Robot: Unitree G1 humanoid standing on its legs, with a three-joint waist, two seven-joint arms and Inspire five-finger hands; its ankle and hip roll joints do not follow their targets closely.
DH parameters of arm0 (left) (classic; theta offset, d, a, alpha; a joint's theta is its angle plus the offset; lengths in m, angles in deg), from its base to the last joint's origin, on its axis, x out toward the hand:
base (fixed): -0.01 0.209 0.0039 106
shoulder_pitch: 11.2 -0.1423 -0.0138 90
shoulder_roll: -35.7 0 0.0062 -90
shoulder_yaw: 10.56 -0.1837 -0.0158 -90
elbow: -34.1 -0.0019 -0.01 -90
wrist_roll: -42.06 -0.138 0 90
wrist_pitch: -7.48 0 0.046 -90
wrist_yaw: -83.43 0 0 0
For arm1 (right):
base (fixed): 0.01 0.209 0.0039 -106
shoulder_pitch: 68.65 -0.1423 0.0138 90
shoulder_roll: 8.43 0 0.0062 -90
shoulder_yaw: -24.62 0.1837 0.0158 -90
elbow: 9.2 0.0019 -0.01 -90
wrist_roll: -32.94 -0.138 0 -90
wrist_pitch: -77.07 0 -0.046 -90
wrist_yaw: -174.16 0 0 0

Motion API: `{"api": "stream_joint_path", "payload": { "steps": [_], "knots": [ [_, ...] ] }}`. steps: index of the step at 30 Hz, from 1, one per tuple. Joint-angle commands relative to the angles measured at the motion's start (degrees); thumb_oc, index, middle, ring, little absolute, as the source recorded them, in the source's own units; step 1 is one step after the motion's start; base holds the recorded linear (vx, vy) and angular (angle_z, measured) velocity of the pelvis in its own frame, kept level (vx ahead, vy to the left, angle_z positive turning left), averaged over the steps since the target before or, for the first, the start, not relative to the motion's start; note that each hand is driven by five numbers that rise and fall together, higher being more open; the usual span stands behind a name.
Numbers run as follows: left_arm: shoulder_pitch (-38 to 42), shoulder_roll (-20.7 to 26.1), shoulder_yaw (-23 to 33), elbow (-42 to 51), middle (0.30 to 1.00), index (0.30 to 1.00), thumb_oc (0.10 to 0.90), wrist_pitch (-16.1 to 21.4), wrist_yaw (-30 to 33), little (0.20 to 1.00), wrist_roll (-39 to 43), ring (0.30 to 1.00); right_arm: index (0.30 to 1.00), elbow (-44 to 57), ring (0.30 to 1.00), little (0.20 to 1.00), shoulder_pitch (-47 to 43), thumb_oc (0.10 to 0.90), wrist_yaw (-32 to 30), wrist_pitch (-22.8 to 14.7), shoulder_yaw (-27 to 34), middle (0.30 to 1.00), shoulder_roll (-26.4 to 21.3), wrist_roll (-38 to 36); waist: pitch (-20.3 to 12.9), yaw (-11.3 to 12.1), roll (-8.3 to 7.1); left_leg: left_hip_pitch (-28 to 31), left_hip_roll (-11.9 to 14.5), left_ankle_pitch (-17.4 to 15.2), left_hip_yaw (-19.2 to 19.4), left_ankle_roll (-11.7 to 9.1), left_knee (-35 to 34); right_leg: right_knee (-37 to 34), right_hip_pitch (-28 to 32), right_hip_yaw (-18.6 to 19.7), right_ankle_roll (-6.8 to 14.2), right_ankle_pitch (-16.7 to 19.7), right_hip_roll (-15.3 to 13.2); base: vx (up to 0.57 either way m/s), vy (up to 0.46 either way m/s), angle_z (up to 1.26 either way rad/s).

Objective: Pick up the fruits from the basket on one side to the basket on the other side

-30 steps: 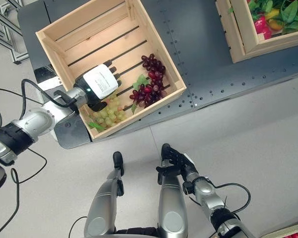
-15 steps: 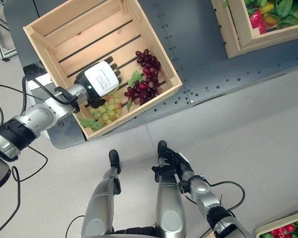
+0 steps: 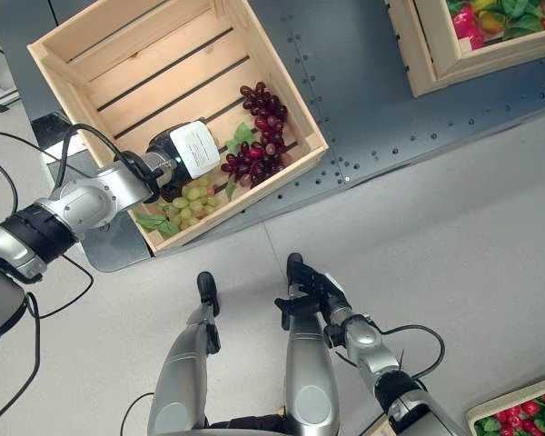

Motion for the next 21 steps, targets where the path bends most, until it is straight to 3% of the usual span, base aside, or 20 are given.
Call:
{"api": "stream_joint_path", "payload": {
  "steps": [1,5,6,7,8,17,21],
  "knots": [
    [5.28,1.19,2.46,-3.05,0.9,0.9,0.8,-2.14,-0.73,0.9,-1.78,0.9,0.9,1.79,0.9,0.9,0.97,0.8,0.22,-3.72,-1.57,0.9,0.27,-2.88,-0.44,0.36,-3.67,-5.98,0.52,-2.77,1.12,0.66,9.7,-5.12,3.92,-0.62,-0.88,2.67,1.46,0.0,0.0,0.0],
    [4.47,0.99,2.9,-5.95,0.9,0.9,0.8,-2.07,-1.12,0.9,-2.16,0.9,0.9,1.64,0.9,0.9,1.0,0.8,0.39,-3.59,-1.48,0.9,0.29,-2.8,-0.44,0.3,-3.84,-5.93,0.54,-2.72,1.2,0.61,9.81,-5.12,4.0,-0.64,-0.9,2.71,1.51,0.0,0.0,0.0],
    [4.23,0.96,3.03,-6.62,0.785,0.785,0.723,-2.13,-1.02,0.785,-2.17,0.785,0.9,1.78,0.9,0.9,1.01,0.8,0.3,-3.49,-1.53,0.9,0.3,-2.81,-0.44,0.31,-3.9,-5.89,0.51,-2.72,1.21,0.65,9.75,-5.14,3.98,-0.63,-0.93,2.74,1.51,0.0,0.0,0.0],
    [3.91,0.65,3.05,-7.91,0.505,0.505,0.536,-2.51,-1.22,0.505,-2.01,0.505,0.9,1.74,0.9,0.9,0.86,0.8,0.21,-3.3,-1.66,0.9,0.37,-2.83,-0.44,0.3,-3.9,-5.74,0.46,-2.72,1.32,0.68,9.56,-5.16,4.04,-0.6,-0.95,2.67,1.56,0.0,0.0,0.0],
    [3.59,0.28,3.04,-8.98,0.3,0.3,0.4,-2.75,-0.8,0.3,-1.8,0.3,0.9,1.62,0.9,0.9,0.71,0.8,0.06,-3.26,-1.78,0.9,0.5,-2.65,-0.44,0.27,-3.91,-5.65,0.39,-2.71,1.36,0.7,9.48,-5.19,4.05,-0.54,-0.99,2.68,1.61,0.0,0.0,0.0],
    [1.65,-0.55,3.73,-12.72,0.3,0.3,0.4,-3.97,0.43,0.3,-1.1,0.3,0.9,0.73,0.9,0.9,0.26,0.8,-0.25,-3.51,-1.89,0.9,0.56,-3.02,-0.44,0.59,-3.69,-5.1,0.2,-2.63,1.47,0.83,8.88,-5.38,4.49,-0.9,-1.09,2.56,1.46,0.0,0.0,0.0],
    [0.72,-0.09,4.33,-12.41,0.3,0.3,0.4,-7.63,1.81,0.3,0.27,0.3,0.9,0.75,0.9,0.9,0.38,0.8,-0.72,-3.78,-1.81,0.9,0.6,-2.76,-0.44,1.01,-3.33,-3.43,-0.04,-2.59,1.62,0.94,7.71,-5.89,5.96,-1.12,-1.04,2.33,1.43,-0.01,-0.004,0.03]
  ]
}}
